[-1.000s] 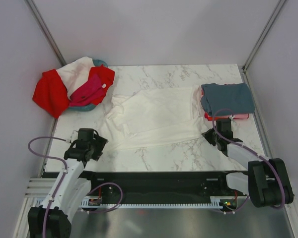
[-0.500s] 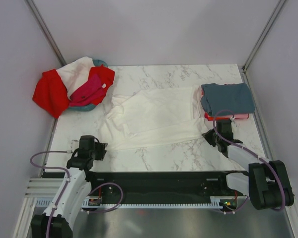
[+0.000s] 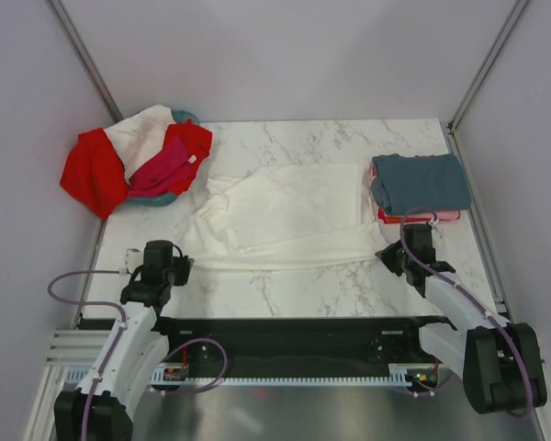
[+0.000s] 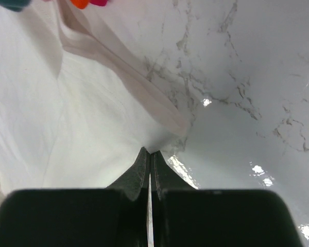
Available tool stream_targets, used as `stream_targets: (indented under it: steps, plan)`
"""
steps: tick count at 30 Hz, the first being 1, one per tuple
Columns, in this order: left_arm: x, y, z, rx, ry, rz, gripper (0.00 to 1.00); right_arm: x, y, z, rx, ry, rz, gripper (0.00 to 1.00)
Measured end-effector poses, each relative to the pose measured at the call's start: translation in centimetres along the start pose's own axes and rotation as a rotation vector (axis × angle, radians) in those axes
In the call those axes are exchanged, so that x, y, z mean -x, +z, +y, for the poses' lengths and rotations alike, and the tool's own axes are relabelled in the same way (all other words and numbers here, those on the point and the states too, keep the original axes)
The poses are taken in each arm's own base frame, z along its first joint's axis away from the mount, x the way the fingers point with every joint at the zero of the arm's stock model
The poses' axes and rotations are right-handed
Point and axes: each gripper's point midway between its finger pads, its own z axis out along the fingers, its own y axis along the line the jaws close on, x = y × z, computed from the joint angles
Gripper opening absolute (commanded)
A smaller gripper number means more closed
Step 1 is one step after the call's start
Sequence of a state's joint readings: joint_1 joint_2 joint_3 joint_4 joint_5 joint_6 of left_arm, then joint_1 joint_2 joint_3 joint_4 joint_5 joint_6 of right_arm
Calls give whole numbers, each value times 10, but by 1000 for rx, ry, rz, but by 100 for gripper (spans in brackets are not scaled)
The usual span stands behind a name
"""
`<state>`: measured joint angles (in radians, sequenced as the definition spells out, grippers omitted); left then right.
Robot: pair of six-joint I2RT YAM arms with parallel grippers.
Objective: Fold and stack the t-shirts
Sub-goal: Fold the tshirt
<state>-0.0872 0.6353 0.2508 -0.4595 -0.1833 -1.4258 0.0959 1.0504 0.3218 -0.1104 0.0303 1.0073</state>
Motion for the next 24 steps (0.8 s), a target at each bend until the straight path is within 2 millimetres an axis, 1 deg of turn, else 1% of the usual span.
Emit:
stream_targets:
  steps: [2, 3, 5, 7, 9, 11, 12, 13, 15, 17, 18, 19, 20, 21, 22, 24]
  plan:
    - [4, -7, -15, -14, 18, -6, 2, 3, -7, 5, 9, 0, -6, 0]
    - [7, -10, -24, -22, 28, -10, 2, 8, -12, 11, 18, 1, -12, 0]
    - [13, -18, -47, -39, 53, -21, 2, 21, -23, 30, 54, 2, -37, 0]
    - [23, -28, -79, -59, 79, -37, 2, 43, -40, 62, 111, 5, -81, 0]
    - [35, -41, -120, -98, 97, -55, 2, 70, -64, 103, 189, 8, -137, 0]
    - [54, -61, -174, -173, 99, -88, 2, 101, -97, 149, 288, 12, -201, 0]
    - [64, -71, -197, -212, 97, -106, 2, 114, -113, 169, 332, 11, -228, 0]
    - [77, -85, -223, -250, 94, -123, 2, 131, -134, 195, 391, 8, -264, 0]
    - [103, -121, -278, -369, 89, -170, 2, 159, -182, 242, 513, 1, -332, 0]
    - [125, -165, -321, -493, 93, -224, 2, 181, -235, 279, 641, -13, -400, 0]
    - [132, -191, -338, -556, 101, -247, 2, 189, -261, 292, 696, -18, -432, 0]
    - [136, -216, -350, -615, 111, -265, 2, 194, -283, 300, 741, -24, -462, 0]
    - [140, -242, -360, -675, 119, -284, 2, 200, -311, 308, 797, -33, -500, 0]
    - [142, -261, -363, -716, 123, -300, 2, 202, -333, 310, 839, -38, -531, 0]
    - [143, -281, -364, -759, 127, -313, 2, 203, -354, 311, 879, -45, -562, 0]
    - [143, -314, -354, -819, 134, -336, 2, 201, -387, 304, 938, -53, -613, 0]
